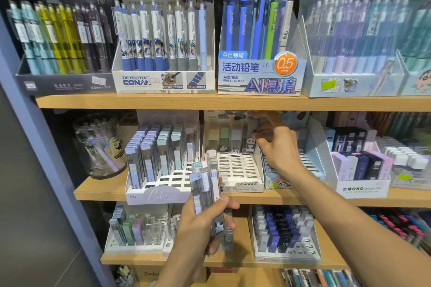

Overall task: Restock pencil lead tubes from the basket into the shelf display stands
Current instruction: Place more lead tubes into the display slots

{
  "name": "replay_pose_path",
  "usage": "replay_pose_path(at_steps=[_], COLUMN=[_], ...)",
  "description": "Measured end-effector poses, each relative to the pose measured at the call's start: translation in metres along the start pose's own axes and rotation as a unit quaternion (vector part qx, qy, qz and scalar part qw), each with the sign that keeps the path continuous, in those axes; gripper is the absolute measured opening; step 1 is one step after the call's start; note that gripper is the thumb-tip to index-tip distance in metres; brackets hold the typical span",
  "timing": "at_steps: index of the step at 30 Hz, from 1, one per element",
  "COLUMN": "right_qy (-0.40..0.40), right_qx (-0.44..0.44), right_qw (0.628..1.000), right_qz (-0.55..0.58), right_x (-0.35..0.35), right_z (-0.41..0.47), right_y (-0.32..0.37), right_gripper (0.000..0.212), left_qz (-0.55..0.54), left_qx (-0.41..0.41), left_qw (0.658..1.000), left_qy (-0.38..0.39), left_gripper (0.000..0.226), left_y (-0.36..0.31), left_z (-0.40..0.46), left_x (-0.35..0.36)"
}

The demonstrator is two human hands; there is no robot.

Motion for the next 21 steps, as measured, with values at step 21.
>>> replay_pose_path(at_steps=[21], right_qy=[0.015], right_qx=[-0.067], right_qw=[0.997], right_qz=[0.032], right_x=[0.019], right_z=[0.008], right_y=[-0.01], right_gripper=[0.038], left_qz=[0.002], left_qx=[-0.005], left_qw=[1.0], left_qy=[0.003], left_gripper=[0.034], left_y=[-0.002], left_z=[-0.002], left_x=[0.001])
Point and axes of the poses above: each hand's wrist, its own z-axis towards the middle knuckle, its own x-axis out of the palm, y = z × x, the point moved 1 cm from there along z, towards the middle knuckle, and after that the axes turned 12 degrees about -z, right-handed, at the moved point
